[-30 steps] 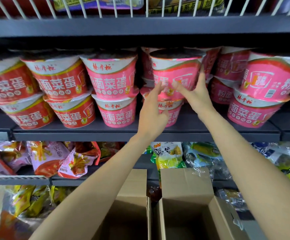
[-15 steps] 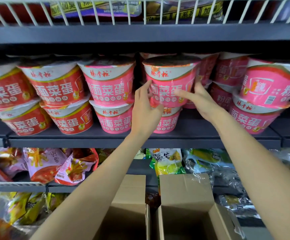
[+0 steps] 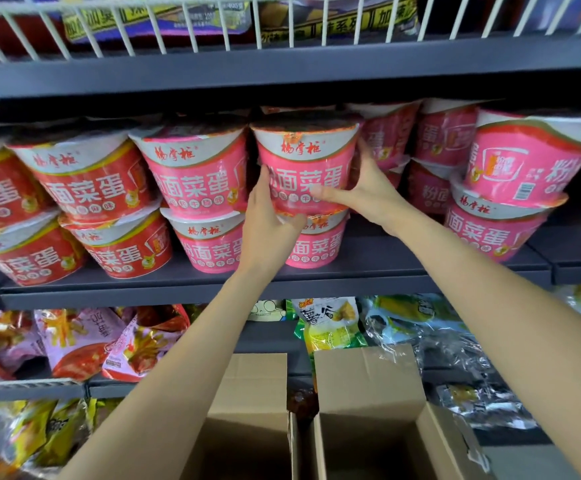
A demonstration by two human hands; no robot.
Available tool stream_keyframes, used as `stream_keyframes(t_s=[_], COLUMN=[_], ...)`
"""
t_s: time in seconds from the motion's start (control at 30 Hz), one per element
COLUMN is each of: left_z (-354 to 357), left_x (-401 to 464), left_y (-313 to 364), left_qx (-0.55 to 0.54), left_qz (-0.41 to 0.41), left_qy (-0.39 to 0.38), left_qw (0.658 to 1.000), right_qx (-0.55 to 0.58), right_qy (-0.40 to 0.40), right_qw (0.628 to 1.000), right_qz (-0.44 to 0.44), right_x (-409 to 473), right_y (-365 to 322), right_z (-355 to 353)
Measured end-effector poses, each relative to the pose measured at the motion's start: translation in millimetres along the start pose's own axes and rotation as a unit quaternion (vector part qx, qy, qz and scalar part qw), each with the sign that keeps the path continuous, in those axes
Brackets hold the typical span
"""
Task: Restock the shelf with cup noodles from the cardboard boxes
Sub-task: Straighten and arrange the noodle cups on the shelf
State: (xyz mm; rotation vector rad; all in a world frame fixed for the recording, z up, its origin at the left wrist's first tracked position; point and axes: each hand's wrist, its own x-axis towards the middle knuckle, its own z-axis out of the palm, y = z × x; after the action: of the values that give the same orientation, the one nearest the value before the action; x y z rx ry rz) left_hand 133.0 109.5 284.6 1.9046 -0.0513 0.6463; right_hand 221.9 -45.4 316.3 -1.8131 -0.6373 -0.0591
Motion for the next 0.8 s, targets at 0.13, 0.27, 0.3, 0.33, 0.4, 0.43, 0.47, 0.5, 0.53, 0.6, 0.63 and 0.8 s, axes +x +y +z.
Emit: stream_keyframes(t_s=[0.13,0.27,0.3,0.33,0.4,0.43,0.47,0.5,0.53,0.6,0.63,0.8], left_z=[13,23,22,20,14,12,11,10,9,6,5,5], left_x=[-9,-26,-25,-23,-18,-17,-15,-13,-11,-6,-4,-4], left_y=[-1,-4,-10,-15,-20,-20,-19,-17,-15,-14,-14,-13], left_qx=[0.062,0.253,0.311,0.357,0.402,0.407,0.406,0.407,0.410,0.416,0.418,0.418], left_qz=[0.015,0.163,0.205,0.238,0.271,0.281,0.288,0.291,0.292,0.299,0.302,0.299], left_qy=[0.067,0.150,0.138,0.124,0.119,0.125,0.129,0.129,0.124,0.106,0.098,0.086], left_qw=[0.996,0.942,0.918,0.895,0.866,0.860,0.858,0.856,0.855,0.852,0.851,0.853], right_qx=[-0.027,-0.154,-0.231,-0.311,-0.435,-0.474,-0.502,-0.524,-0.542,-0.560,-0.559,-0.540], right_qy=[-0.001,0.117,0.172,0.211,0.230,0.222,0.206,0.184,0.158,0.121,0.115,0.148], right_qw=[1.000,0.976,0.946,0.909,0.846,0.829,0.819,0.815,0.812,0.813,0.815,0.819], right_qz=[-0.011,-0.104,-0.146,-0.183,-0.205,-0.198,-0.184,-0.166,-0.147,-0.105,-0.094,-0.122], right_x=[-5,-32,-37,-39,-31,-20,-8,4,15,34,41,59], right_y=[11,29,36,42,56,64,71,76,82,89,93,97], right_z=[1,-15,-25,-35,-56,-64,-69,-72,-74,-74,-74,-77])
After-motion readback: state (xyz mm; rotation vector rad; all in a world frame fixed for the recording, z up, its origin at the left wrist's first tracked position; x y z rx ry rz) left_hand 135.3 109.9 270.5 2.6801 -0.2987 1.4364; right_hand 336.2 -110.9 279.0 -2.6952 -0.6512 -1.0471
